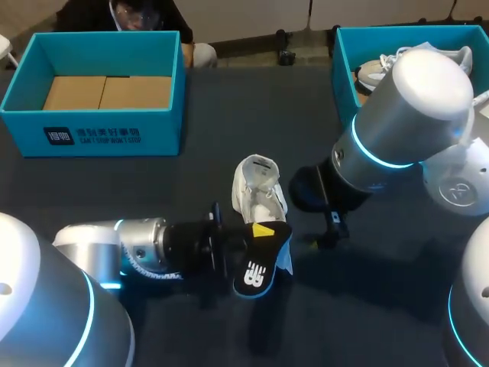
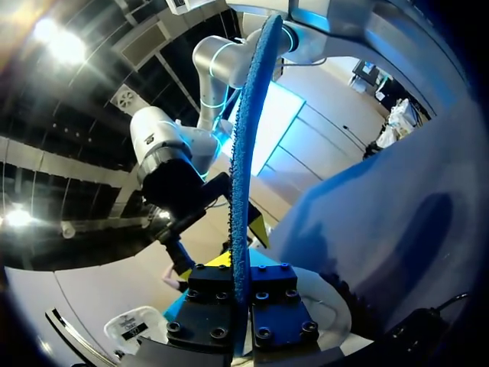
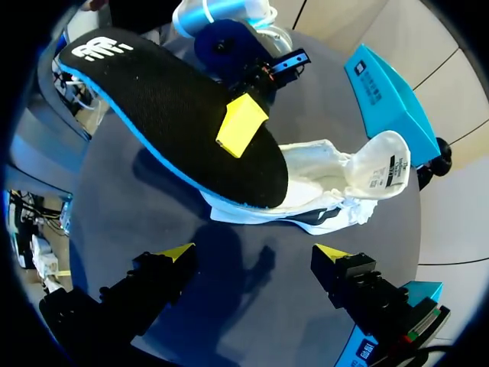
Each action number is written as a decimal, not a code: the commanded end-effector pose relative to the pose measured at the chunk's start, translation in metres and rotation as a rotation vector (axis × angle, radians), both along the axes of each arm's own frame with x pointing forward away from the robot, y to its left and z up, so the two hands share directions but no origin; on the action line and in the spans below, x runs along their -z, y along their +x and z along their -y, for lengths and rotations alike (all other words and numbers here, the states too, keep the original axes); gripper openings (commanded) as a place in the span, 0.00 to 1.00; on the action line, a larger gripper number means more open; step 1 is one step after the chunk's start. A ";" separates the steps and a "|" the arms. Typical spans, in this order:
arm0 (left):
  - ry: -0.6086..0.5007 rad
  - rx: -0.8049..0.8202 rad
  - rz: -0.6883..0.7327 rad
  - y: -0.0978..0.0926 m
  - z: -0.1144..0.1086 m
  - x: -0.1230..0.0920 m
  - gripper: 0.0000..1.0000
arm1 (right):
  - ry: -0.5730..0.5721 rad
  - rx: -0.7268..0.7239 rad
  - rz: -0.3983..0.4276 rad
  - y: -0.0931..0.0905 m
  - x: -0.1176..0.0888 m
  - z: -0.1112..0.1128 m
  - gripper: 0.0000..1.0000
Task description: Take the shoe out of the shoebox, open the shoe tongue, remove and reinsert the insole, then place the shoe into the shoebox
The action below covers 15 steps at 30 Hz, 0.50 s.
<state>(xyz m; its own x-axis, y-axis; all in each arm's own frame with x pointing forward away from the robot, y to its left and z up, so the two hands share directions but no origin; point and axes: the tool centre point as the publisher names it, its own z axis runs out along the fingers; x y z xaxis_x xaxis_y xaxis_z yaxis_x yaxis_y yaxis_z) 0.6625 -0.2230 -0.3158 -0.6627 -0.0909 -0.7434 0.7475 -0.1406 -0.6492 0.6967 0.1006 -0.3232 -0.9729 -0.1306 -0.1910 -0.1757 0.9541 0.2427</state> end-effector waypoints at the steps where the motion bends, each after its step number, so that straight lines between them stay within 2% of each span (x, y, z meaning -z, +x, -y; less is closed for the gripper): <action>1: 0.012 -0.010 -0.003 -0.001 0.004 0.003 0.00 | 0.002 -0.001 0.001 -0.001 0.000 0.001 1.00; 15: 0.057 -0.049 0.003 0.010 0.000 0.007 0.00 | 0.002 -0.001 0.001 -0.001 0.000 0.001 1.00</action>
